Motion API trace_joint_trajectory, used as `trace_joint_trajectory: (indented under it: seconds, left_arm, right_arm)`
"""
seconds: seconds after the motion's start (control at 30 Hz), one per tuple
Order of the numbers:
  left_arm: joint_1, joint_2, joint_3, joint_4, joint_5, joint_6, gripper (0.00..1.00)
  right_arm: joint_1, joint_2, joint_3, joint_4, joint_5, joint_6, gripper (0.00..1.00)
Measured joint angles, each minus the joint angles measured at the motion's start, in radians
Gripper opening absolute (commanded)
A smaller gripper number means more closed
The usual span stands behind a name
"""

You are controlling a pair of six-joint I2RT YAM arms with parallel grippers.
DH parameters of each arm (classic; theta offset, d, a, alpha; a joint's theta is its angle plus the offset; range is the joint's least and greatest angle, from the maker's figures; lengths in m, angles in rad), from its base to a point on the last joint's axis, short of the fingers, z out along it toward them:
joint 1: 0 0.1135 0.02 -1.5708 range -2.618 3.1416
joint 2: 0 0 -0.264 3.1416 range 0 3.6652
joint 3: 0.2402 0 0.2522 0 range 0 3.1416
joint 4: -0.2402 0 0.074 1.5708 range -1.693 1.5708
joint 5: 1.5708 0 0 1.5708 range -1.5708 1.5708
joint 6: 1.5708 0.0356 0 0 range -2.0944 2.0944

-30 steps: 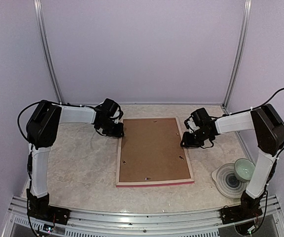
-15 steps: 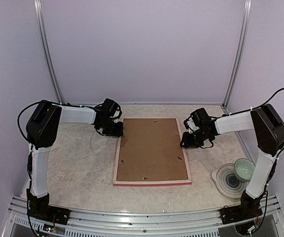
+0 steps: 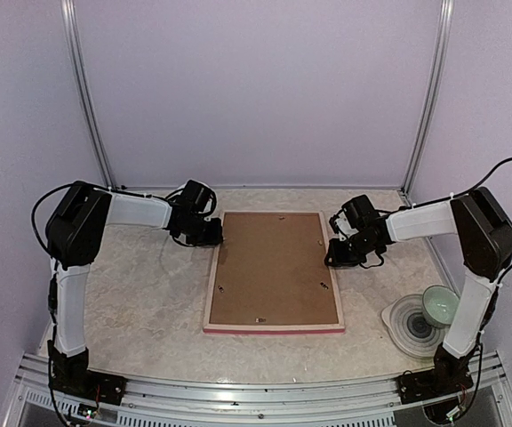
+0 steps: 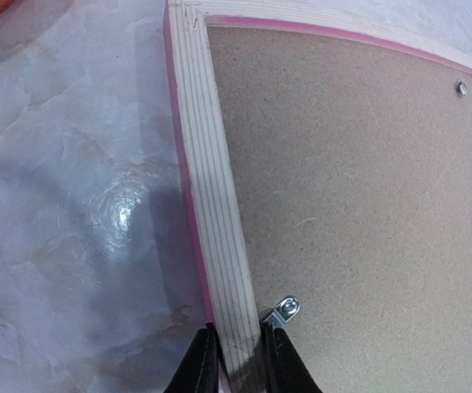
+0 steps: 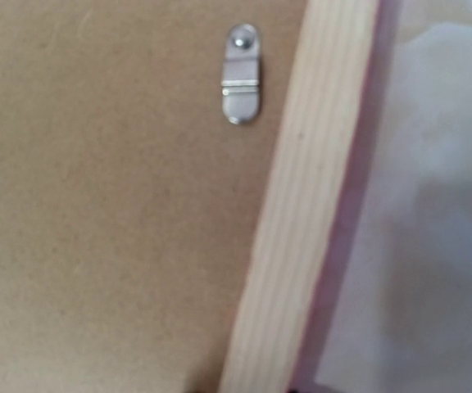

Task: Put the photo into the frame
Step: Press the fastener onto the backboard.

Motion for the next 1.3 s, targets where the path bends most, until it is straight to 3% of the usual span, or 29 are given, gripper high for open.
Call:
trace_joint_trajectory:
  seconds: [0.2, 0.43, 0.77, 1.3]
  left_arm:
    - [-0.003, -0.004, -0.016, 0.031, -0.014, -0.035, 0.14]
    - [-0.009, -0.012, -0.037, 0.056, -0.023, -0.051, 0.32]
    - [-0.026, -0.018, -0.039, 0.047, -0.027, -0.013, 0.46]
    - [-0.037, -0.053, -0.016, -0.026, -0.037, 0.048, 0.47]
  right_arm:
    - [0.002, 0.001, 0.005, -0.005, 0.006, 0.000, 0.21]
    - [0.003, 0.002, 0.005, -0.006, 0.008, 0.001, 0.21]
    - [0.003, 0.005, 0.013, -0.011, 0.008, 0.000, 0.20]
    - [0.003, 0.007, 0.016, -0.013, 0.007, -0.003, 0.19]
